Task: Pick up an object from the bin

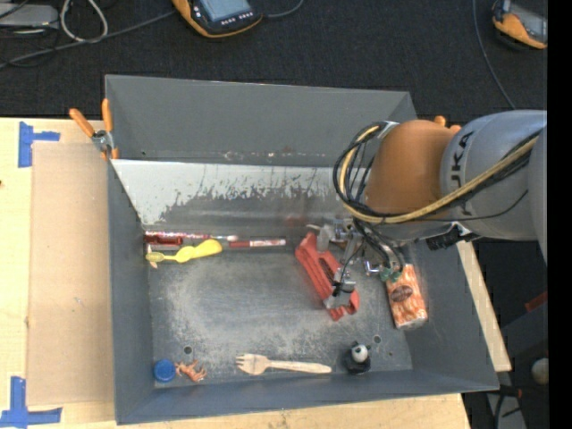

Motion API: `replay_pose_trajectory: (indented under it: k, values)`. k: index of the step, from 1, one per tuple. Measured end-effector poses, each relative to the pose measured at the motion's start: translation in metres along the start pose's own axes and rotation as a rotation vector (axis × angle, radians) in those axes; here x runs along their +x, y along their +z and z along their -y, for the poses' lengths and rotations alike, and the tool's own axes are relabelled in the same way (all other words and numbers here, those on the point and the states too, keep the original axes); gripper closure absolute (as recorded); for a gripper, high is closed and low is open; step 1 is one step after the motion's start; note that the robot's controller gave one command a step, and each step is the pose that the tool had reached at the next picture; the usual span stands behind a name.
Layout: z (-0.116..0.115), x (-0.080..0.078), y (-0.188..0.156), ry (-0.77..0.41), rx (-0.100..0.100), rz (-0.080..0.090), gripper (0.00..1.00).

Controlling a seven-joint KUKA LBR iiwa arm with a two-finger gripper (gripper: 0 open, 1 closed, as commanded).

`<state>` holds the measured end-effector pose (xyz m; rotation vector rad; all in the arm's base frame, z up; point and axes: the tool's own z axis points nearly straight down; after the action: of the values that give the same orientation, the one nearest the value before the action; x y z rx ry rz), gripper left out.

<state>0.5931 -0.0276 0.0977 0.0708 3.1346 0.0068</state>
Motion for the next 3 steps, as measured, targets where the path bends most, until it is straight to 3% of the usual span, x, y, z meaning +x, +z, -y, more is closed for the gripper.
replay_pose_trajectory:
  k: [1, 3]
  values:
    - [0.0174, -0.0016, 0.0101, 0.235, -0.003, 0.002, 1.00]
    - [0.0164, -0.0001, 0.0063, 0.173, -0.002, 0.003, 1.00]
